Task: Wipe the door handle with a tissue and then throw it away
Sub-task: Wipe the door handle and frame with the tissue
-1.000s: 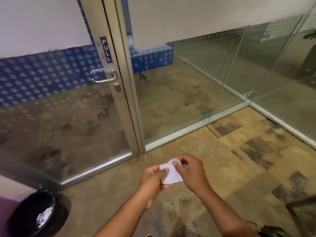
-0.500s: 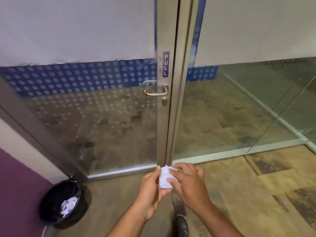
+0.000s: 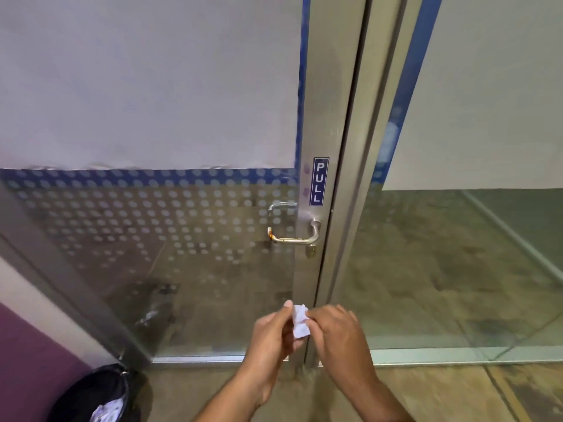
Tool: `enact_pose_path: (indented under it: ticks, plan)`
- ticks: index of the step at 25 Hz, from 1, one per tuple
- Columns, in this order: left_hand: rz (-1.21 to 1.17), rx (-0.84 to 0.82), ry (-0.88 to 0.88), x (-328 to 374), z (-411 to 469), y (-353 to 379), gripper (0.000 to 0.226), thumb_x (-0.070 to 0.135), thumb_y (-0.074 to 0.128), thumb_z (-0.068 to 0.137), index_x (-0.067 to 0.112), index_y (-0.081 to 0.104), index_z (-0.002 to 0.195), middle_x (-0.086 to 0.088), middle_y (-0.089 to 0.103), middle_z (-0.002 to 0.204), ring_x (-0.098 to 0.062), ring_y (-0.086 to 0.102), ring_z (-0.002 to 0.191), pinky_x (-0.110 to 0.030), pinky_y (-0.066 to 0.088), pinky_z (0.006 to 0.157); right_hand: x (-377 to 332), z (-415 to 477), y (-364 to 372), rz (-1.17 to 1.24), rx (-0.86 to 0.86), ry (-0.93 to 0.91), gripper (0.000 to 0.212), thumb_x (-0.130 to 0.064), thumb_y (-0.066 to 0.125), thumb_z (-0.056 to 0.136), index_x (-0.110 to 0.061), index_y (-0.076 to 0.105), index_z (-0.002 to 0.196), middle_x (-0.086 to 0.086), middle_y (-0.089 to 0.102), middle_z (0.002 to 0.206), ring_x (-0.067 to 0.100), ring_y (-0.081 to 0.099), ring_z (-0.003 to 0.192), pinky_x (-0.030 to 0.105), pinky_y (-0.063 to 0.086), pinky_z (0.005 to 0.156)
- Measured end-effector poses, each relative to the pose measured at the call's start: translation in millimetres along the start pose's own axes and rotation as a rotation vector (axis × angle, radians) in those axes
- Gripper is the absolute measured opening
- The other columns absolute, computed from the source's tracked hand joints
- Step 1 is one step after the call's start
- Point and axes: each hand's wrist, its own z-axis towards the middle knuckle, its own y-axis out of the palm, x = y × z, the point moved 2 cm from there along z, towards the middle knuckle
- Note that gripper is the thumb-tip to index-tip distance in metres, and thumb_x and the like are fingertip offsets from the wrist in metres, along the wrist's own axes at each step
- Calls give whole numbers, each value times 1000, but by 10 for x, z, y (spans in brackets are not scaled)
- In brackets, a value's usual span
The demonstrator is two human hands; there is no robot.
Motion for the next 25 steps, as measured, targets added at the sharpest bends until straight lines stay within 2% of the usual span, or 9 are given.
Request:
enact_pose_path:
  ticks: [3, 5, 6, 8, 11, 15, 18, 21, 25]
  plan:
    - [115, 71, 173, 311, 166, 131, 32, 37, 63, 107, 18, 87, 98, -1, 84, 101, -12, 71, 92, -26, 52, 86, 70, 425, -139, 255, 77, 108, 20, -3, 79, 88, -22, 78, 94, -12, 69, 84, 4, 64, 77, 15, 44, 72]
    - [245, 201, 417, 662, 340, 215, 15, 33, 72, 102, 27, 85, 96, 8, 83, 105, -2, 71, 93, -16, 52, 80, 163, 873, -256, 379, 196, 139, 25, 2, 78, 85, -22, 78, 93, -13, 67, 85, 2, 65, 76, 16, 49, 71]
    - [381, 267, 569, 846, 420, 222, 10, 33, 74, 99, 31, 82, 104, 9, 81, 115, 4, 70, 99, -15, 53, 81, 172, 1099, -316, 416, 251, 129, 27, 3, 77, 86, -22, 79, 96, -11, 69, 87, 3, 67, 78, 21, 53, 71]
    - [693, 369, 850, 1249, 536, 205, 31, 29, 74, 99, 28, 73, 130, 7, 70, 139, 6, 61, 126, -25, 55, 95, 111, 1496, -447, 461, 351, 82, 30, 5, 74, 89, -19, 80, 105, -4, 71, 91, 6, 69, 80, 21, 54, 73]
    - [964, 455, 1101, 1753, 756, 162, 50, 23, 72, 101, 13, 60, 149, -10, 47, 164, -25, 35, 159, -45, 37, 126, 21, 1970, -534, 435, 512, 27, 30, 12, 68, 88, -9, 81, 104, 5, 69, 97, 10, 66, 82, 9, 47, 77]
    - [1229, 577, 1256, 2250, 1007, 59, 64, 20, 75, 97, 8, 51, 155, -24, 29, 173, -45, 19, 164, -59, 26, 131, -56, 2362, -541, 390, 624, 54, 19, 5, 72, 87, -2, 80, 103, 10, 66, 107, 14, 65, 89, 3, 44, 77]
    - [1365, 618, 1306, 2384, 1163, -50, 75, 24, 76, 96, 9, 43, 162, -27, 16, 177, -45, 8, 166, -55, 16, 135, -85, 2425, -462, 305, 650, -19, 10, -4, 79, 90, -3, 79, 100, 10, 65, 107, 12, 64, 87, 5, 46, 80]
    - [1430, 623, 1323, 2412, 1297, -127, 81, 30, 74, 97, 12, 36, 166, -25, 8, 179, -41, 0, 168, -42, 1, 135, -80, 2504, -365, 194, 662, -81, 6, -8, 77, 95, -8, 78, 101, 6, 67, 100, 14, 64, 85, 16, 52, 79]
    - [1426, 626, 1386, 2398, 1411, -185, 89, 32, 75, 95, 12, 29, 170, -23, 4, 180, -40, -2, 168, -42, 0, 136, -83, 2559, -240, -25, 666, -148, 12, -21, 71, 98, -25, 72, 110, 0, 71, 99, 20, 60, 90, 33, 51, 78]
